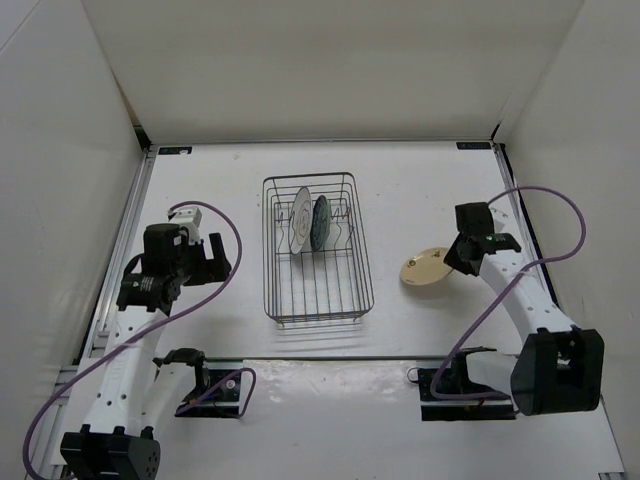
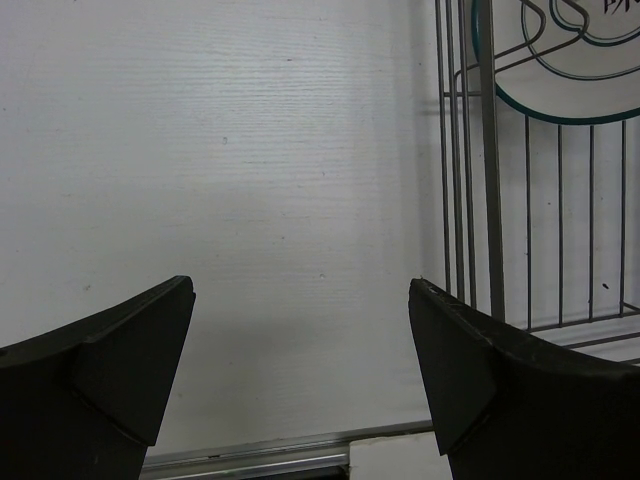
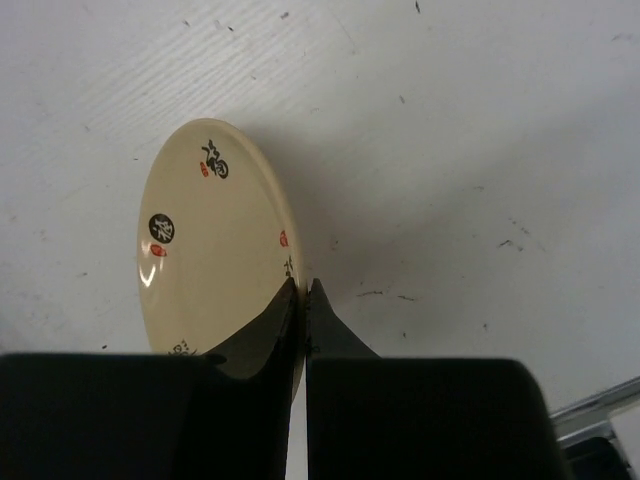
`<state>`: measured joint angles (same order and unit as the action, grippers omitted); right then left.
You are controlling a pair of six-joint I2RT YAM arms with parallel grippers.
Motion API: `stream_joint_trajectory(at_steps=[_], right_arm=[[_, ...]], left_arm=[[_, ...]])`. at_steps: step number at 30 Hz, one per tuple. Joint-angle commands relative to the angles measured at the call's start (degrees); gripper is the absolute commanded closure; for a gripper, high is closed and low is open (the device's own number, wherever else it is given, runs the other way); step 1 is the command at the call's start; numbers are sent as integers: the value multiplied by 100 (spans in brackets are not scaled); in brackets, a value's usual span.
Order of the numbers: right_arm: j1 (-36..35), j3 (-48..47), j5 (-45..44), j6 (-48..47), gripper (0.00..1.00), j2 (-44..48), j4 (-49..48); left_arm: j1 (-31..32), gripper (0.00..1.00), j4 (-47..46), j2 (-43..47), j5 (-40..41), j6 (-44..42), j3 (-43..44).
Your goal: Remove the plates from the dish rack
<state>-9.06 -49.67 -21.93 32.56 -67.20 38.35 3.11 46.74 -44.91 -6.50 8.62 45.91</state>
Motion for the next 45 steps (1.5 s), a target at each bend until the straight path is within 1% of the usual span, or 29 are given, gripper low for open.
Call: stream_joint_trajectory(at_steps=[1, 2, 4, 8, 9, 11, 12, 14, 15, 16, 18, 19, 21, 23, 24, 25, 26, 28, 30, 31, 34, 35, 37, 38, 42, 45], right_arm=[[333, 403, 759, 488, 100, -82, -986], [369, 579, 787, 558, 100, -135, -1205], [484, 704, 1068, 576, 100, -371, -1277], [747, 652, 1402, 550, 99, -864, -1137], [756, 634, 1559, 524, 85, -1013, -1006], [835, 590, 1587, 471, 74, -1181, -856], [844, 503, 1587, 427, 65, -1260, -733], [836, 424, 1552, 383, 56, -1304, -654], [836, 362, 1482, 305, 50, -1304, -601], [1010, 257, 1447, 278, 42, -1261, -522], [1003, 38, 1254, 225, 36, -1208, -364], [1011, -164, 1201, 216, 36, -1182, -163], [985, -532, 1139, 181, 36, -1015, -56], [950, -719, 1261, -116, 36, -751, -151], [915, -928, 1610, -240, 36, -638, -204], [741, -1174, 1718, -467, 36, -610, -283], [617, -1316, 2015, -539, 36, -584, -275], [380, -1964, 2122, -714, 38, -671, -205], [28, -2362, 2421, -829, 42, -882, -187], [-399, -2650, 2457, -882, 42, -935, -222], [-885, -2881, 2492, -1058, 42, -1382, -302], [-1374, -3238, 2318, -1154, 42, -1653, -206], [-1798, -3643, 2220, -1155, 42, -2303, -82], [-1992, -3872, 1846, -1164, 42, -2437, 40], [-2310, -4497, 1552, -1199, 42, -3244, 225], [-2442, -4883, 1569, -1313, 42, -3501, 322]], left_arm=[[5, 1, 1, -27, -105, 34, 49], [5, 1, 10, -44, -106, 43, 41], [5, 1, 2, -53, -106, 52, 41], [5, 1, 19, -124, -150, 43, 67], [5, 1, 19, -106, -150, 43, 67], [14, 1, 45, -141, -115, 43, 76], [14, 1, 63, -159, -132, 43, 85], [5, 1, 134, -176, -289, -80, 85], [5, 1, 134, -220, -325, -71, 85], [5, 1, 134, -229, -351, -71, 76], [14, 1, 160, -264, -430, -54, 93], [14, 1, 160, -282, -431, -36, 94], [14, 1, 177, -282, -265, 86, 67], [14, 1, 204, -256, -45, 314, 41], [22, 1, 247, -264, 391, 394, -3], [14, 1, 361, -282, 552, 577, 14], [14, 1, 406, -291, 623, 710, 23], [23, 1, 450, -317, 747, 755, 15], [14, 1, 380, -326, 668, 729, -21], [22, 1, 362, -352, 668, 711, -56], [23, 1, 345, -422, 458, 641, -56], [23, 1, 327, -449, 422, 623, -56], [14, 1, 310, -475, 395, 588, -65], [22, 1, 318, -493, 378, 588, -65], [5, 1, 309, -475, 343, 562, -91], [22, 1, 274, -493, 264, 561, -91]])
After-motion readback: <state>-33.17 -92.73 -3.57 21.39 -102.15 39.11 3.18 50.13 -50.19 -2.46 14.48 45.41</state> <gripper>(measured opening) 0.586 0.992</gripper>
